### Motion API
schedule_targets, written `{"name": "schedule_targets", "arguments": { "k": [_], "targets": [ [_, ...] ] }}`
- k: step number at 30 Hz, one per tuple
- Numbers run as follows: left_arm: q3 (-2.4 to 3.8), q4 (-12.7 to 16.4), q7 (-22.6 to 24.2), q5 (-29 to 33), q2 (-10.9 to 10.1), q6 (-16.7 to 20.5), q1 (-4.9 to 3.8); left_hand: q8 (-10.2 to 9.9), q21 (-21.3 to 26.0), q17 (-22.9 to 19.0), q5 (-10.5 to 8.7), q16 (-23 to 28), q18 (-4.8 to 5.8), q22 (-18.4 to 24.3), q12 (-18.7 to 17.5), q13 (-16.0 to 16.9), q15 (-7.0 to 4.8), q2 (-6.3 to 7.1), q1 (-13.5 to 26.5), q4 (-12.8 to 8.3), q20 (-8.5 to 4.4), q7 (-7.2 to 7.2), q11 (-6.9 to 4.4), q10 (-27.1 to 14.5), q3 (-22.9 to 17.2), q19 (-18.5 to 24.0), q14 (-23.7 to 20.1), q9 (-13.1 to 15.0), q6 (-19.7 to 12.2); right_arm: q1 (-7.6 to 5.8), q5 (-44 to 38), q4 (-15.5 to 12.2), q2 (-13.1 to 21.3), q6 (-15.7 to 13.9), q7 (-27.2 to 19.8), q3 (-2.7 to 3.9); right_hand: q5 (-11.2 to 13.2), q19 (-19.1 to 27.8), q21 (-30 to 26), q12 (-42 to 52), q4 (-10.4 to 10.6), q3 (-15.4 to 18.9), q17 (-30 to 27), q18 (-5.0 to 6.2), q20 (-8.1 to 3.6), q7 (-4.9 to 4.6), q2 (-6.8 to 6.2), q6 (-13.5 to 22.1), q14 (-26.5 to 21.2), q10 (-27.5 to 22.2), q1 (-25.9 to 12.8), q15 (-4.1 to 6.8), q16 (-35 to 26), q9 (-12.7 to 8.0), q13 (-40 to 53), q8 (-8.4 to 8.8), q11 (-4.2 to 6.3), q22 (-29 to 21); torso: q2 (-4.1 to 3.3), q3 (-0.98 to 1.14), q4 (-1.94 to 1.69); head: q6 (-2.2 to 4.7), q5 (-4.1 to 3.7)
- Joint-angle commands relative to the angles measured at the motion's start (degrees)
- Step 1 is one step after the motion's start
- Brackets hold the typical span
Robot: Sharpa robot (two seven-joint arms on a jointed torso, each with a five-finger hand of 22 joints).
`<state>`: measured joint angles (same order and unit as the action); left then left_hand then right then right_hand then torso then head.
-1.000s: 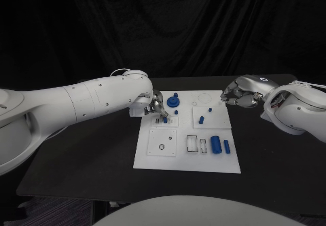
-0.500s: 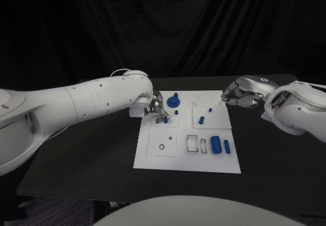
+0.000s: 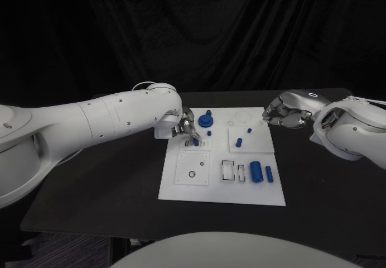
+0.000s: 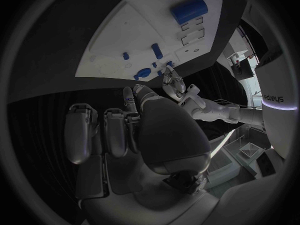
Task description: Assemble the parts on the task board
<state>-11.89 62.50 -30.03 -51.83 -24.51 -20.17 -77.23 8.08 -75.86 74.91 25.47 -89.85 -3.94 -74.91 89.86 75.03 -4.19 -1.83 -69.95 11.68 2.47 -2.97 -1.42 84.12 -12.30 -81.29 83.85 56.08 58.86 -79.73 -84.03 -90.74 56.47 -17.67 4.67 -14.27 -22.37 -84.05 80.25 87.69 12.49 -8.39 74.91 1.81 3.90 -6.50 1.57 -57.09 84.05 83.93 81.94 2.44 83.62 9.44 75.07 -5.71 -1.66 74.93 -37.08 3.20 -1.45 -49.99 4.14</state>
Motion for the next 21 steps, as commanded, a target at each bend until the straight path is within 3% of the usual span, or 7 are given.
{"name": "schedule_targets", "arguments": {
  "k": [1,17,19,21],
  "targets": [
    [-0.26,-0.09,-0.30,-0.23,-0.06,-1.49,0.50,-0.20,0.38,15.09,0.46,-0.15,-0.02,-6.85,0.14,14.97,0.42,0.45,0.08,-0.11,0.18,0.02,0.43,5.88,-0.34,0.24,6.15,-0.04,-0.48,0.14,-0.11,0.04,-0.03,0.46,1.01,0.04,-0.29,-1.81,-0.27,-0.19,-0.06,-0.25,5.71,0.73,0.11,-0.12,-0.16,-0.39,3.82,3.08,0.37,-0.24,-0.39,0.01,11.01,0.08,-0.26,11.55,-0.02,0.02,-0.02,-0.01,0.06],
    [-0.26,-0.33,-0.63,-0.23,0.05,-2.56,0.58,-0.66,0.54,15.09,0.24,-0.15,-0.03,-6.90,0.14,14.97,0.45,1.08,0.19,-0.78,0.20,-0.11,0.49,5.88,-1.54,0.27,6.15,-0.52,-0.58,0.14,-0.11,0.19,-0.25,1.00,1.26,0.04,-0.30,-1.76,-0.42,-0.25,-0.09,-0.31,5.63,0.77,0.09,-0.11,-0.18,-0.40,3.80,3.01,0.38,-0.22,-0.45,0.00,10.92,0.10,-0.24,11.49,-0.01,0.04,-0.03,-0.01,0.21],
    [-0.26,-0.39,-0.64,-0.23,0.08,-2.64,0.59,-0.96,0.63,15.09,-0.64,-0.15,-0.04,-6.91,0.14,14.97,0.49,1.22,0.59,-0.81,0.24,-0.17,0.54,5.88,-1.98,0.29,6.15,-1.04,-0.37,0.15,-0.11,0.18,-0.26,1.13,1.33,0.04,-0.30,-1.76,-0.42,-0.25,-0.09,-0.31,5.63,0.77,0.09,-0.11,-0.18,-0.40,3.80,3.01,0.38,-0.22,-0.45,0.00,10.92,0.10,-0.24,11.49,0.00,0.03,-0.03,-0.01,0.22],
    [-0.26,-0.45,-0.65,-0.23,0.10,-2.71,0.61,-1.42,0.69,15.09,-4.68,-0.15,-0.03,-7.02,0.14,14.97,0.57,1.43,1.62,-0.75,0.32,-0.23,0.61,5.88,-2.39,0.25,6.15,-1.97,0.16,0.15,-0.11,0.17,-0.27,1.25,1.40,0.04,-0.31,-1.73,-0.51,-0.27,-0.12,-0.36,5.58,0.78,0.07,-0.10,-0.19,-0.44,3.79,2.99,0.37,-0.21,-0.49,0.00,10.89,0.09,-0.23,11.47,0.01,0.04,-0.02,-0.01,0.18]
  ]
}}
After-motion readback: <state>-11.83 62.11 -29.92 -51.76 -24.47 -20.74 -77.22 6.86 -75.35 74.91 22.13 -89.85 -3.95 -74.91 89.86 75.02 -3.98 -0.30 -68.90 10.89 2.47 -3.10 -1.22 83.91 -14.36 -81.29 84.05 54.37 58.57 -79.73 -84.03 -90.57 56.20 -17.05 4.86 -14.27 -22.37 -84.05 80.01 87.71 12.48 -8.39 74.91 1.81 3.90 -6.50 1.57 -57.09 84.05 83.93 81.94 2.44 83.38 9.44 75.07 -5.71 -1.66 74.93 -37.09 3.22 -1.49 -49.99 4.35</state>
